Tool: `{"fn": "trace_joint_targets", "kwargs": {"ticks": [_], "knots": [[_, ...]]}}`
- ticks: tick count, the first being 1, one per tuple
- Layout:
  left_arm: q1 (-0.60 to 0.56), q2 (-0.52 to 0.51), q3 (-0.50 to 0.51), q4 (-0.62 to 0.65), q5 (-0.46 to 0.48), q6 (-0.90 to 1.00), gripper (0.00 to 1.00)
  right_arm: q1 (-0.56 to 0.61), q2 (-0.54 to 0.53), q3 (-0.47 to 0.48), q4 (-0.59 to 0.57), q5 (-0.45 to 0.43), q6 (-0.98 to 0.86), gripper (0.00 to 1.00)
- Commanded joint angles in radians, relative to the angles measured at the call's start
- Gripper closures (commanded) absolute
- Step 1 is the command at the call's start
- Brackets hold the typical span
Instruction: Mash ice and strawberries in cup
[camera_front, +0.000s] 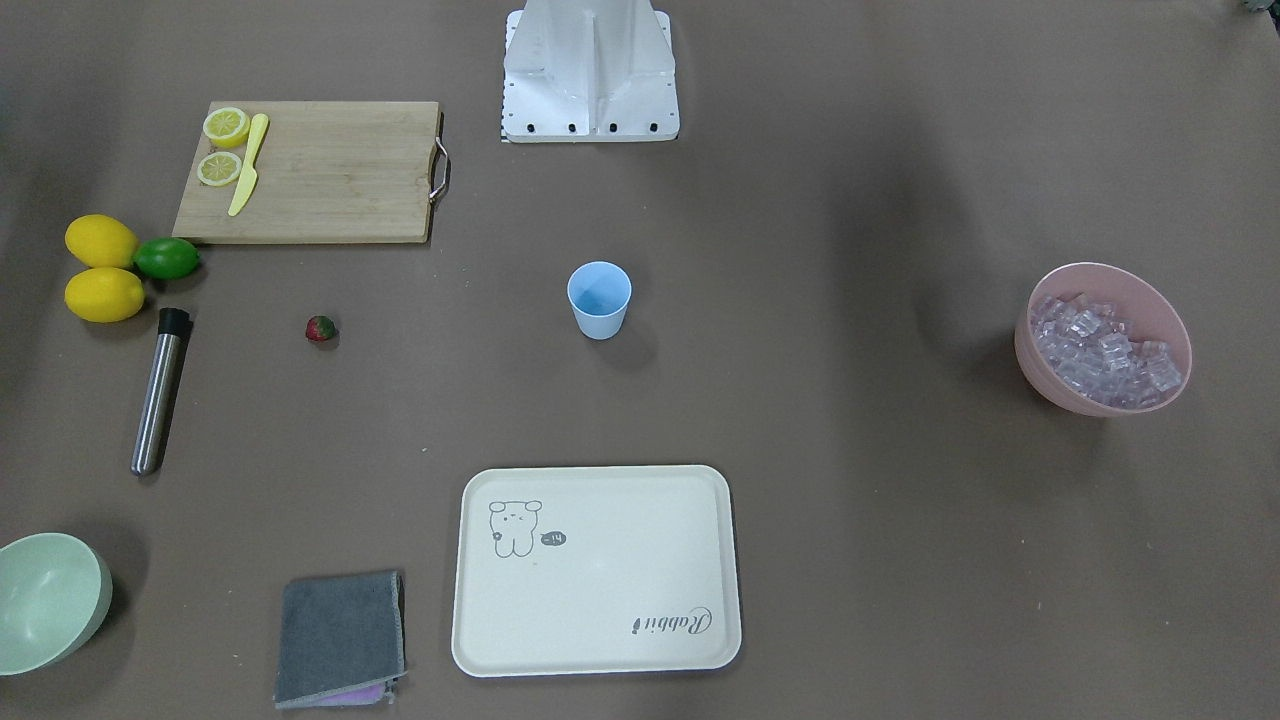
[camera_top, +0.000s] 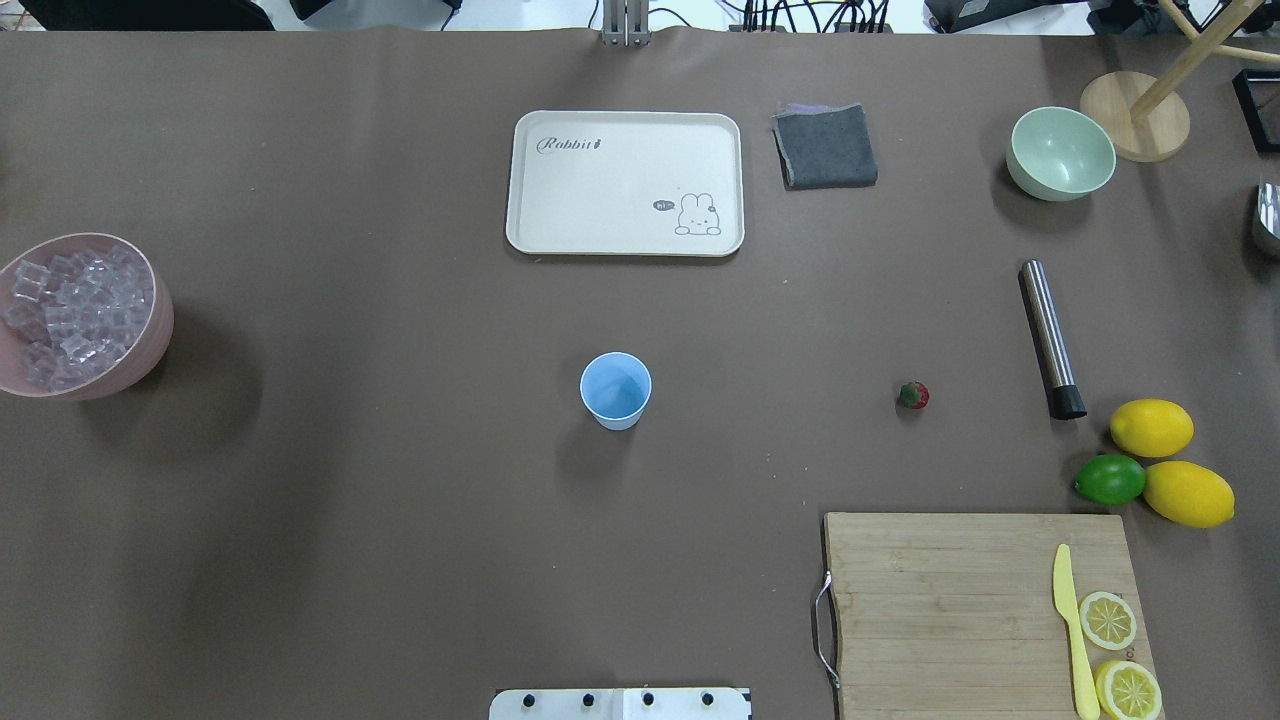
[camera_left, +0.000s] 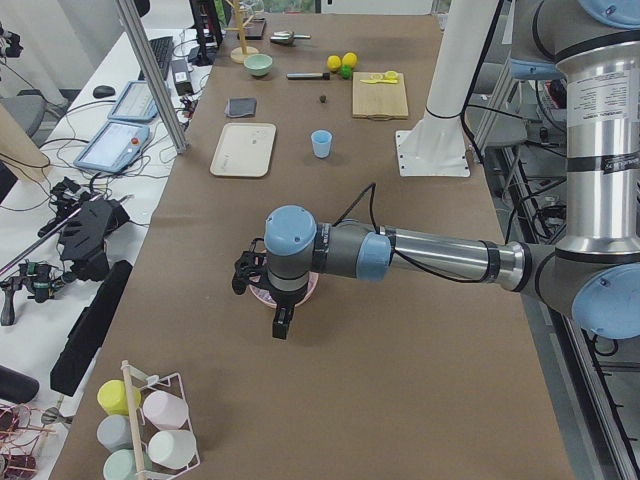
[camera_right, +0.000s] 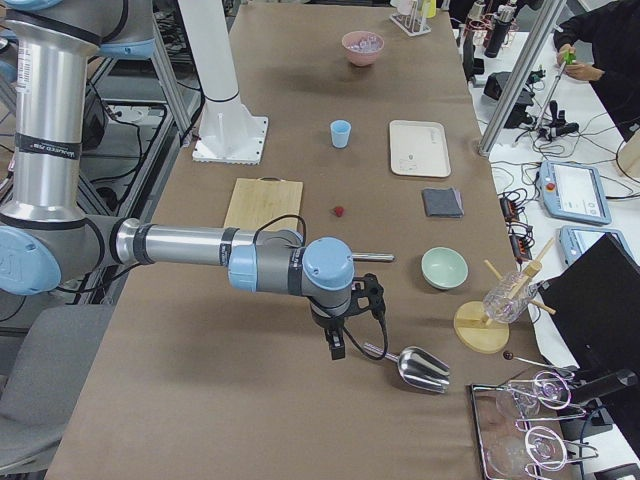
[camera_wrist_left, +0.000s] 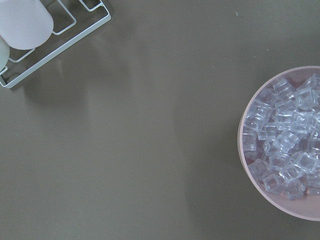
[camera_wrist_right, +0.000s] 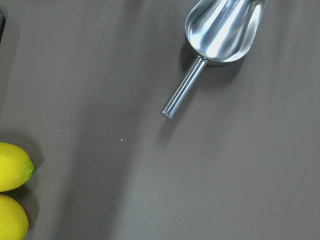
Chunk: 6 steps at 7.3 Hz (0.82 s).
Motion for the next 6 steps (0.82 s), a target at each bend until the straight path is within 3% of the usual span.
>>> {"fn": "trace_joint_targets", "kwargs": {"ticks": [1,6], "knots": [[0.003,0.005,-0.007,0.003,-0.003,-0.011,0.02,0.000,0.000,0.002,0.002,0.002,0.000,0.00],[0.004,0.003,-0.001,0.004,-0.005,-0.007,0.03,0.000,-0.015,0.005,0.002,0.000,0.000,0.00]]}}
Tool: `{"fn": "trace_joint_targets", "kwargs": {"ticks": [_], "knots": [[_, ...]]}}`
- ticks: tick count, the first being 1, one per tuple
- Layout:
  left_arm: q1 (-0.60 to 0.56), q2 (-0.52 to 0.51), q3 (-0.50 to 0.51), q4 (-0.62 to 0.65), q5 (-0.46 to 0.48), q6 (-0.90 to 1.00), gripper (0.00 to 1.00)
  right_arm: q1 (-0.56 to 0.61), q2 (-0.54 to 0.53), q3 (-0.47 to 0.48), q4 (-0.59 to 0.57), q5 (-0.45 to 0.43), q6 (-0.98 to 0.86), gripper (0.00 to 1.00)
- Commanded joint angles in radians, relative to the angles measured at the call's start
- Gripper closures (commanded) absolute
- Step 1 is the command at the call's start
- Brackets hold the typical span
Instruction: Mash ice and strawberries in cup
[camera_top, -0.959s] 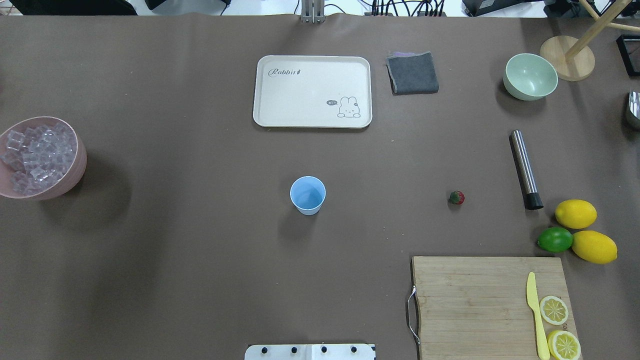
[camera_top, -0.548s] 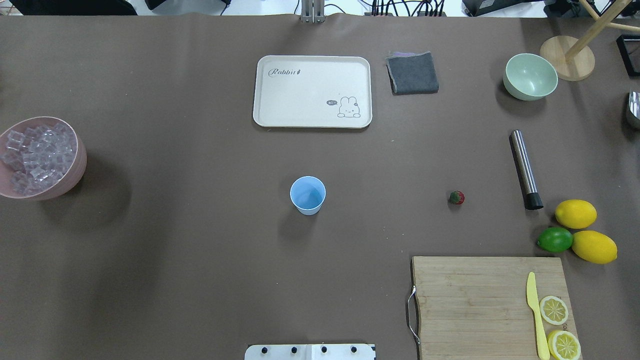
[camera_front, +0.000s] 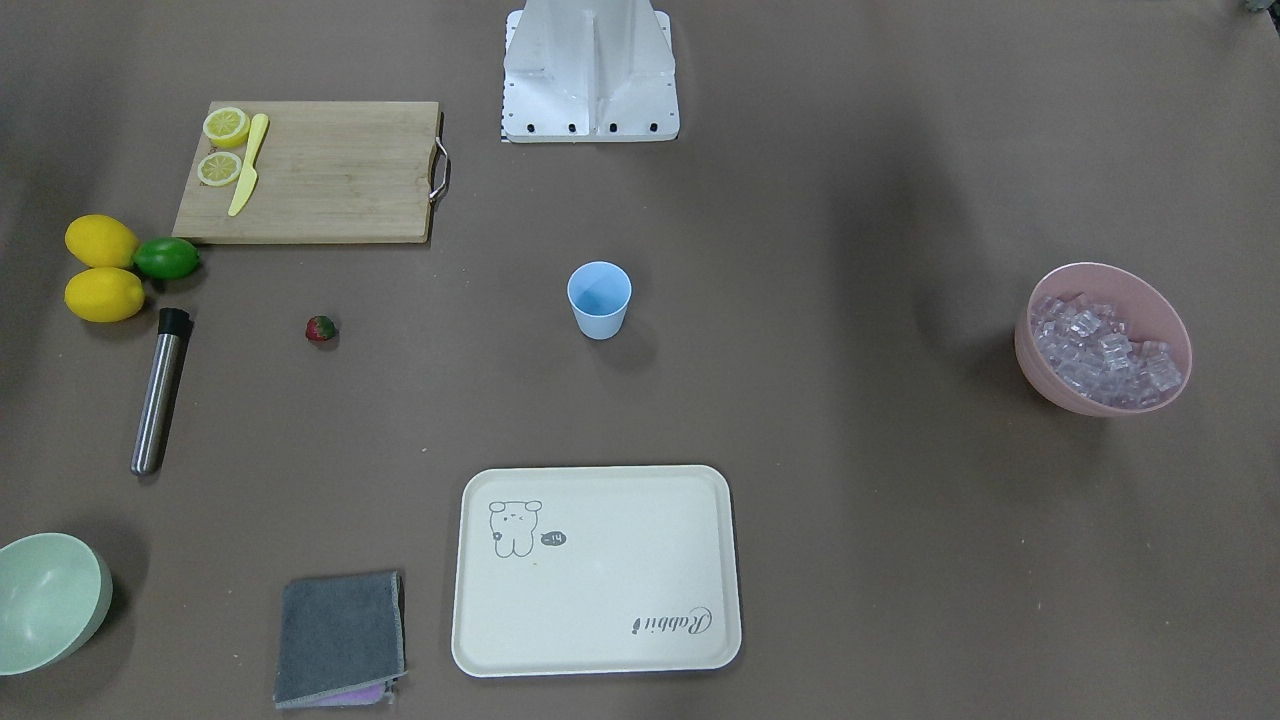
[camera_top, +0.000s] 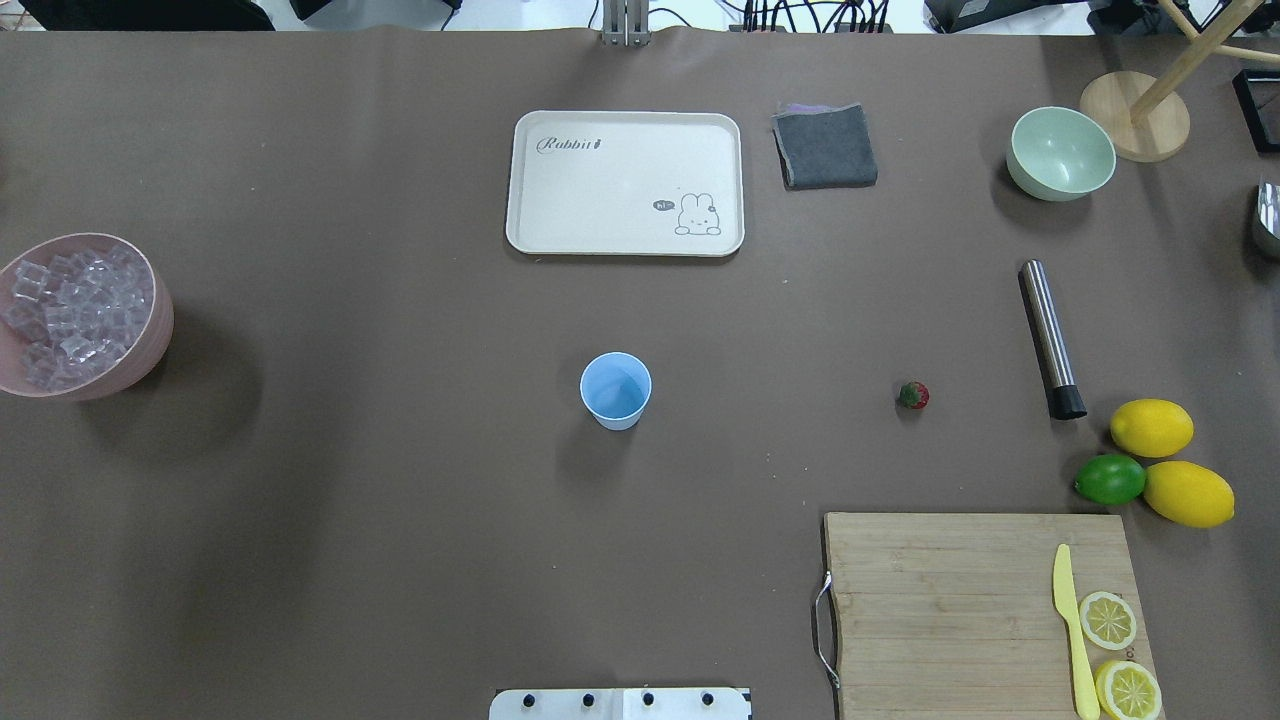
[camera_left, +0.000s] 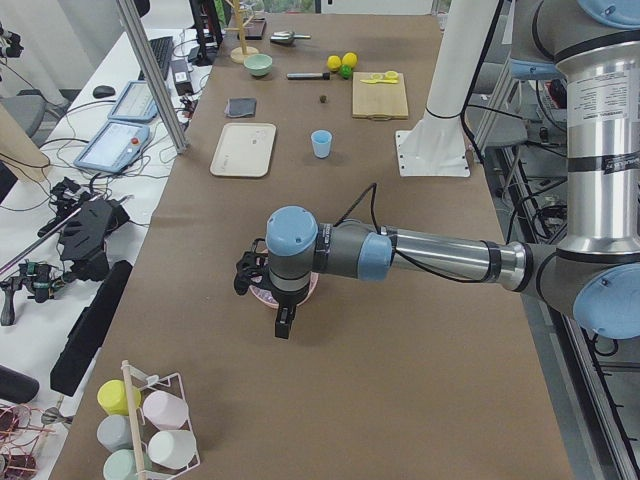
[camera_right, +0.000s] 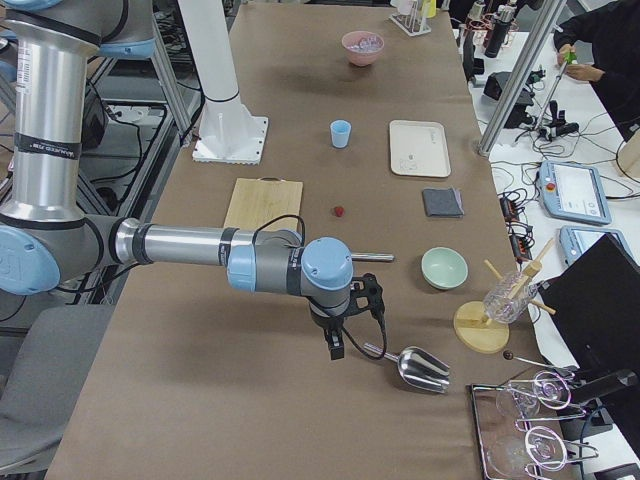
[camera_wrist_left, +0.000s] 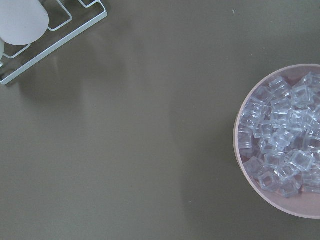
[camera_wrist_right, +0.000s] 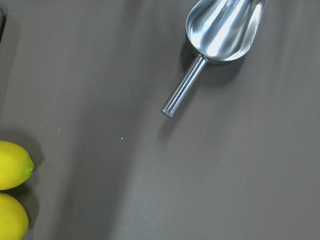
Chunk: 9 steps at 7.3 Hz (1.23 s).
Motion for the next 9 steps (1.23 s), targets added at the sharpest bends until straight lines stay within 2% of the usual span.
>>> {"fn": "trace_joint_targets", "kwargs": {"ticks": [1,6,9], "knots": [[0.001,-0.001,-0.001,0.001,-0.002,0.001,0.03,0.000,-0.008,0.003,0.000,0.000,-0.005,0.00],[0.026,-0.010,0.003,0.001,-0.002,0.002,0.03,-0.002,-0.013,0.013,0.000,0.006,-0.008,0.00],[0.026,0.003,0.002,0.000,0.000,0.005,0.03,-0.002,-0.025,0.015,0.000,0.039,-0.013,0.00]]}}
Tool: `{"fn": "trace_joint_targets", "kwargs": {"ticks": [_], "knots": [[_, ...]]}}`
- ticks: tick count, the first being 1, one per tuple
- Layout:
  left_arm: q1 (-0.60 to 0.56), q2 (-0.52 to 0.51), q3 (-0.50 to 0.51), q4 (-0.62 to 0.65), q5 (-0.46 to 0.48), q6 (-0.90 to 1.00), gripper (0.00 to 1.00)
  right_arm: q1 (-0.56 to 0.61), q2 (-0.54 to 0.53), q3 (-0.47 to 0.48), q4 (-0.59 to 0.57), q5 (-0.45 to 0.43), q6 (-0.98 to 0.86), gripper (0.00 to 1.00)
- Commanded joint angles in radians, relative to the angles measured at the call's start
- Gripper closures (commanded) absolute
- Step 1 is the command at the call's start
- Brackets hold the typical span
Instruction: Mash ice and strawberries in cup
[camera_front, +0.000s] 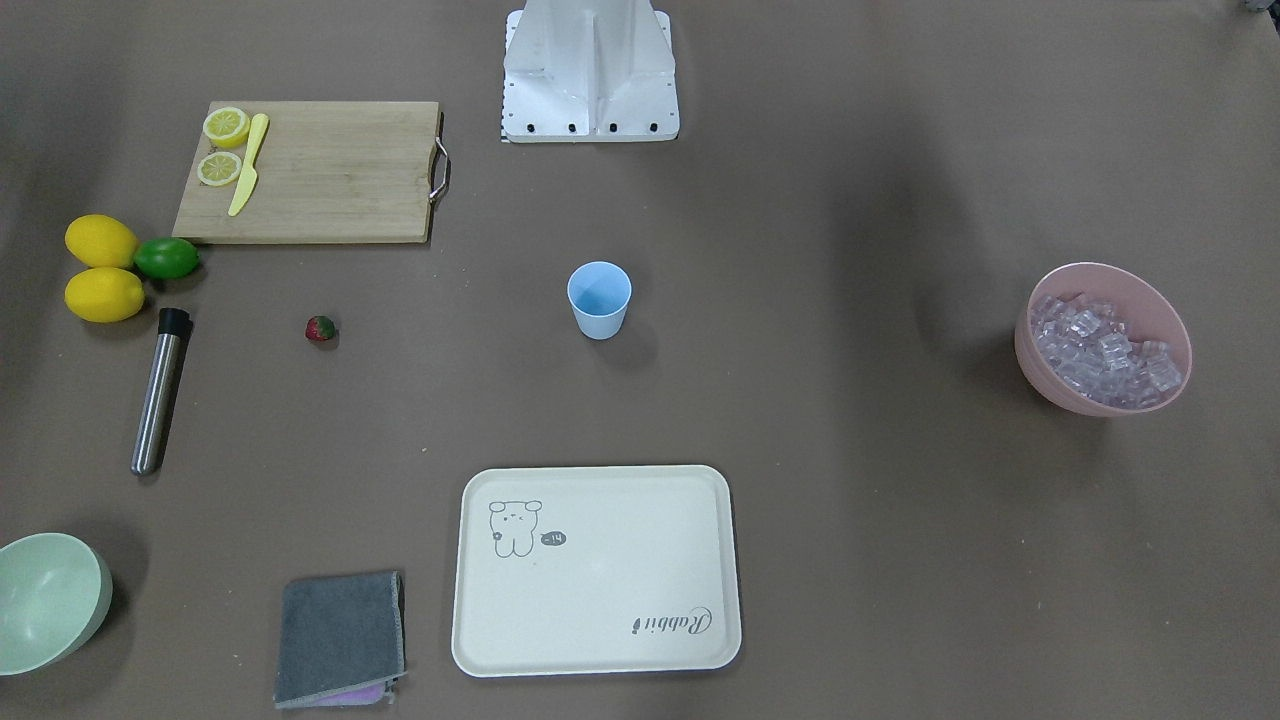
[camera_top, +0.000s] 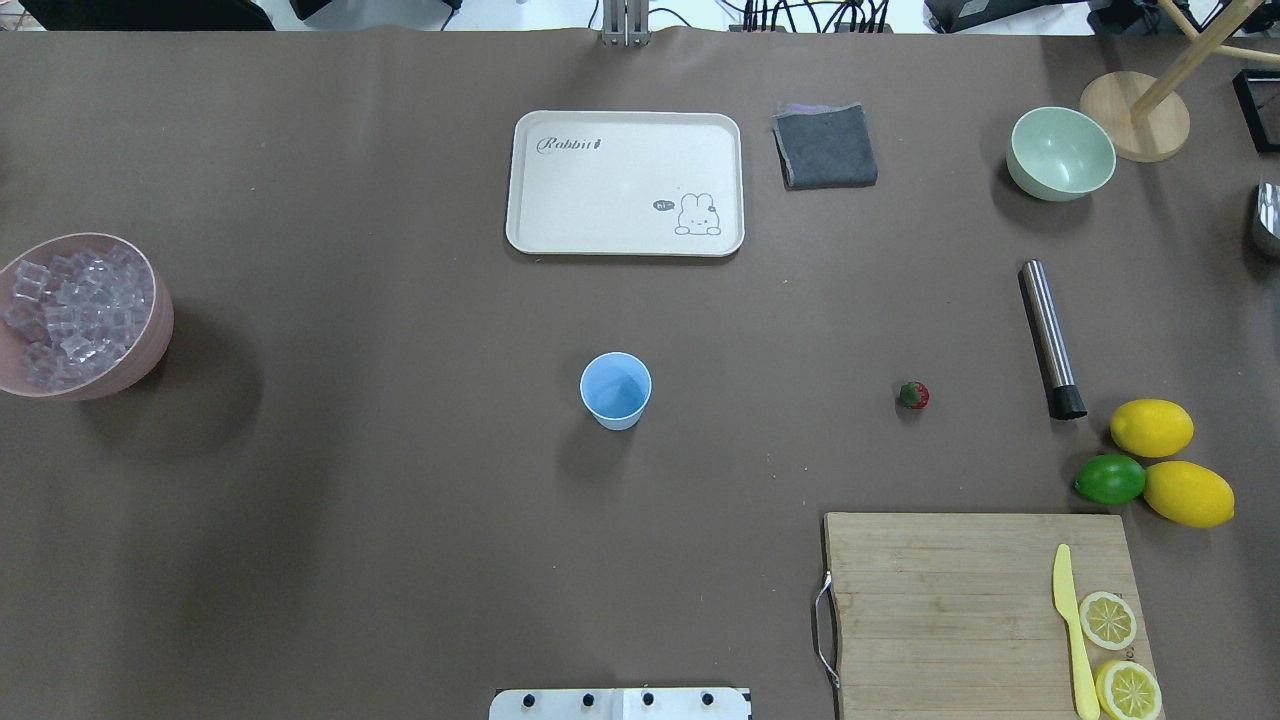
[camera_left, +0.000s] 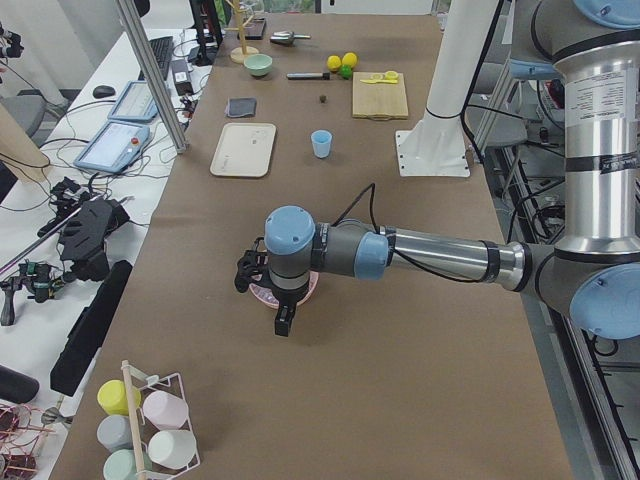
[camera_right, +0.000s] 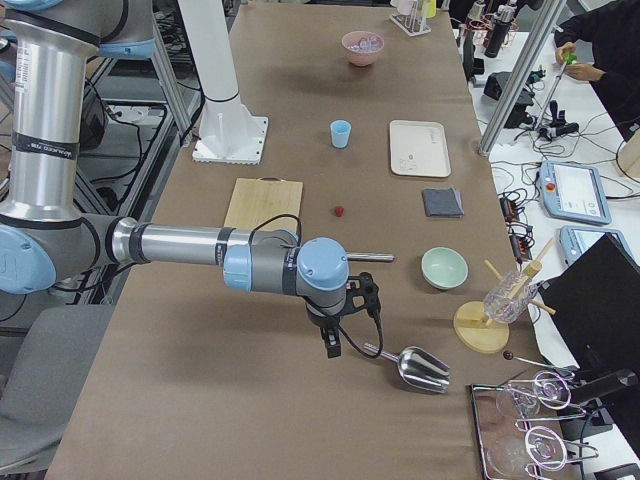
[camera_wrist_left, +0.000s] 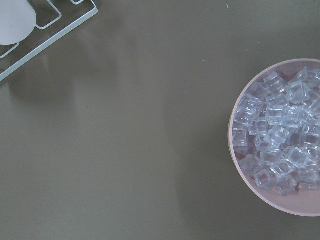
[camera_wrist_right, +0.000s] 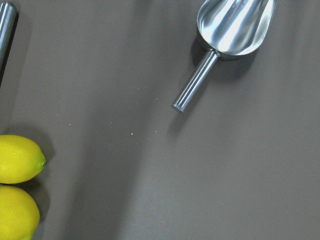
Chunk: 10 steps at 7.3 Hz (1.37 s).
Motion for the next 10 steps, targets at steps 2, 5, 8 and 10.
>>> {"fn": "trace_joint_targets", "kwargs": {"ticks": [2,5,8,10], "knots": [[0.001,0.003,-0.003,-0.002,0.000,-0.005,0.02,0.000,-0.013,0.001,0.001,0.007,0.000,0.00],[0.016,0.001,-0.017,-0.062,-0.003,-0.008,0.02,0.000,-0.014,-0.003,0.000,0.050,0.011,0.00],[0.163,-0.011,-0.011,-0.231,0.006,-0.138,0.03,0.000,-0.014,-0.003,0.000,0.061,0.005,0.00],[0.272,-0.020,0.016,-0.390,0.082,-0.261,0.03,0.000,-0.016,-0.005,0.000,0.064,0.003,0.00]]}}
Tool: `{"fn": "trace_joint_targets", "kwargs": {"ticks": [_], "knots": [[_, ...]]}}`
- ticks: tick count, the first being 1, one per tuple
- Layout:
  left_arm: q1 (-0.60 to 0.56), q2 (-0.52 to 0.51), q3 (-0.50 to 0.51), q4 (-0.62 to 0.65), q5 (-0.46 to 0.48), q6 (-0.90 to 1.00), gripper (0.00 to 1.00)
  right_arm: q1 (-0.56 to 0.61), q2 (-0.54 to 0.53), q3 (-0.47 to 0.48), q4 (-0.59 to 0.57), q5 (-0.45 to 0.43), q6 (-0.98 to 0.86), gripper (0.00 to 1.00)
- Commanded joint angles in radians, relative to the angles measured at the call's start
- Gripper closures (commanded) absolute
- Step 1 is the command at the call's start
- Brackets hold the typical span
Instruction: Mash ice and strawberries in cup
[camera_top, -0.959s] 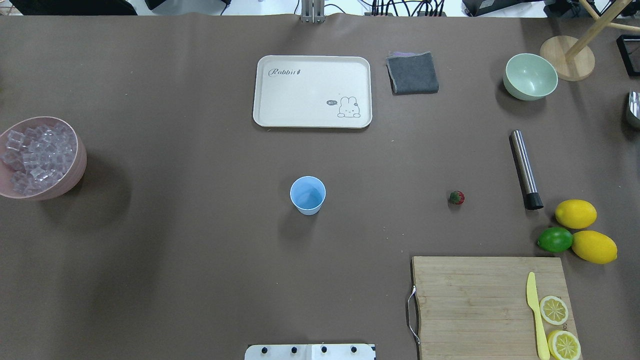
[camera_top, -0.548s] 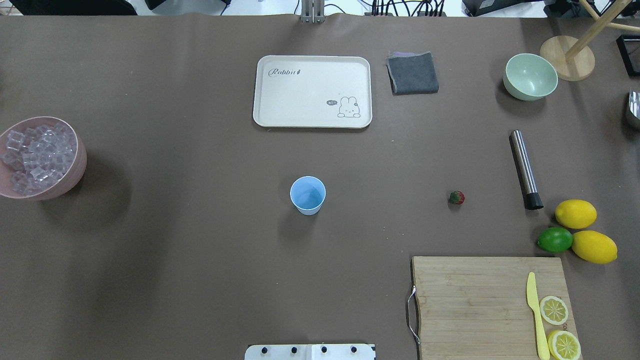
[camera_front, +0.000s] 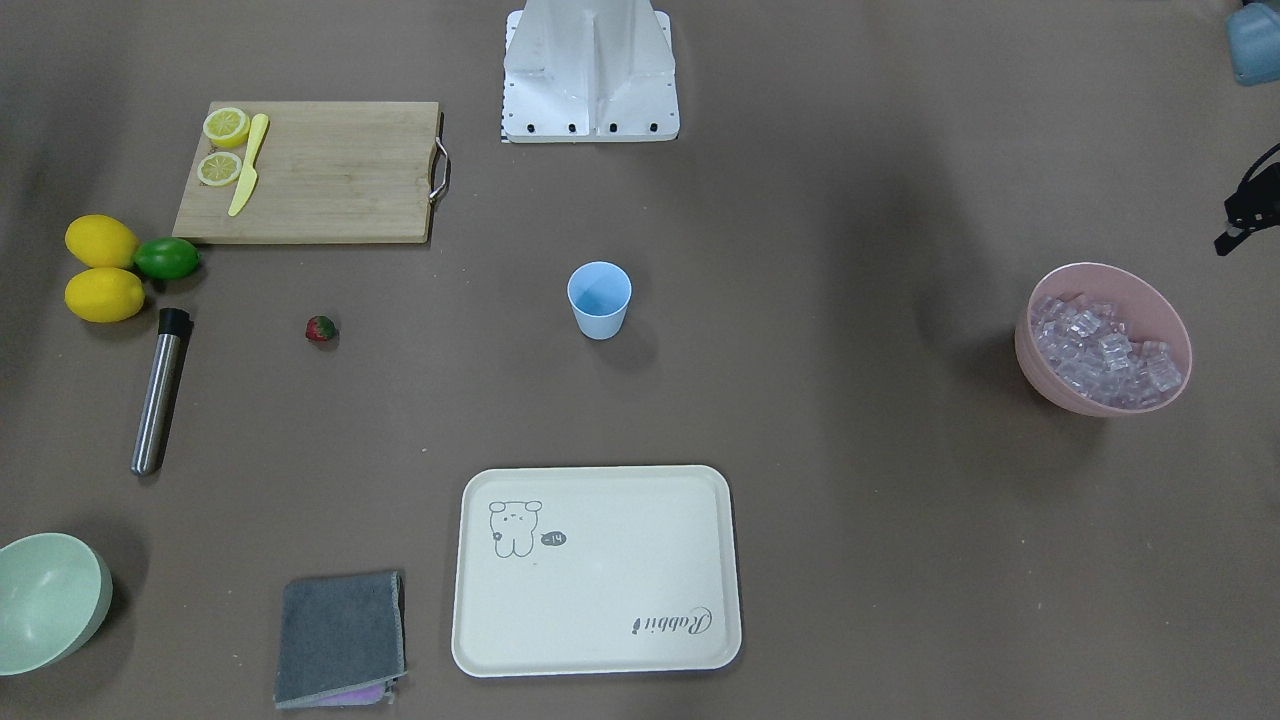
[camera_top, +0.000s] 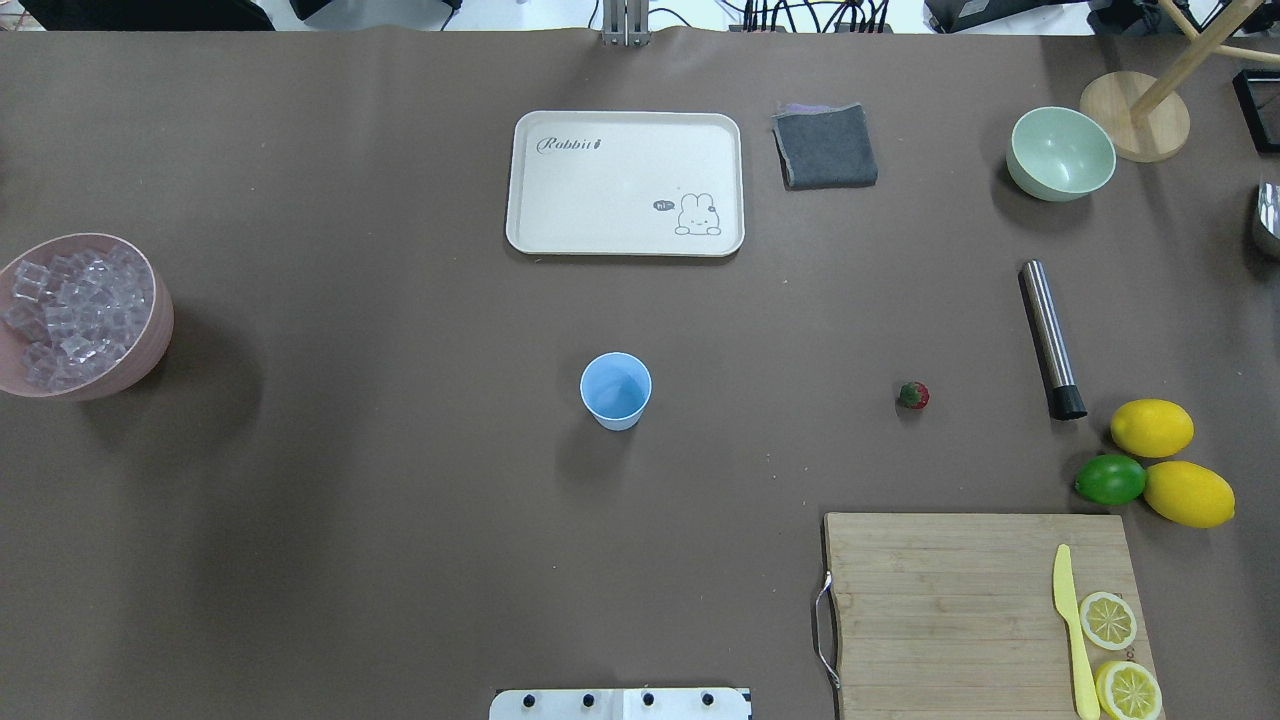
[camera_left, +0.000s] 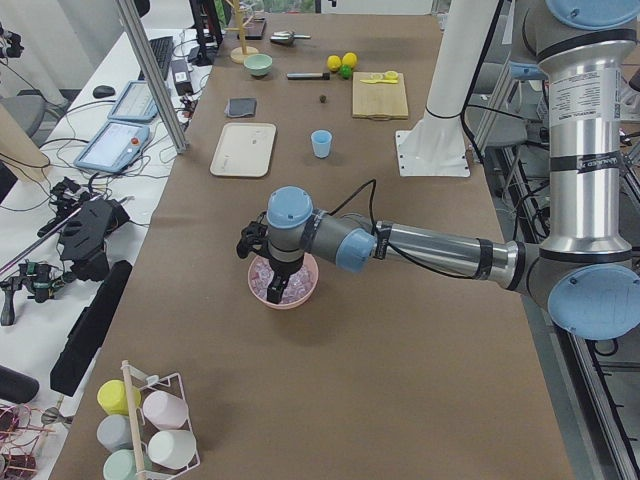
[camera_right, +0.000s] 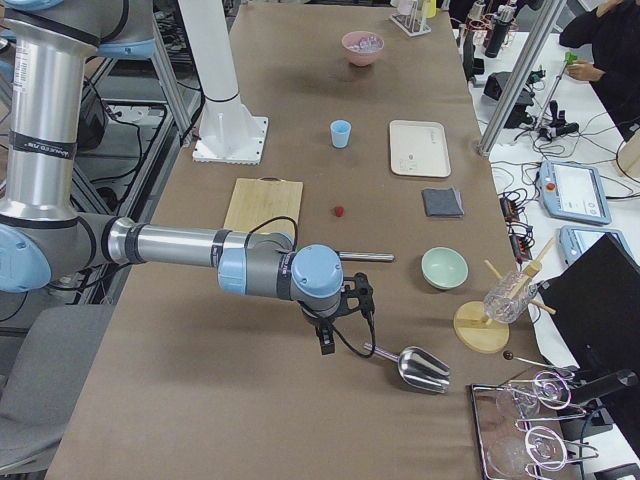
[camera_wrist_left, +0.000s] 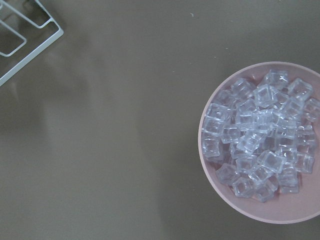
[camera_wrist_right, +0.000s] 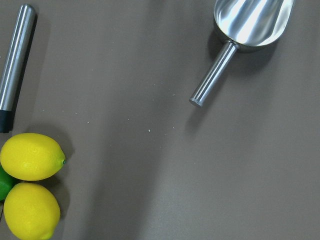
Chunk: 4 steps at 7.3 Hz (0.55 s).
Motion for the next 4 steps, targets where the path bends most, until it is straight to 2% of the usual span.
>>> {"fn": "trace_joint_targets", "kwargs": {"ticks": [1,4], "knots": [[0.098,-0.032,0.031,-0.107,0.103,-0.055,0.03,0.000,-0.001,0.001,0.000,0.002,0.000,0.00],[0.206,-0.048,0.036,-0.176,0.240,-0.067,0.03,0.000,-0.001,-0.002,0.000,0.002,0.000,0.00]]}}
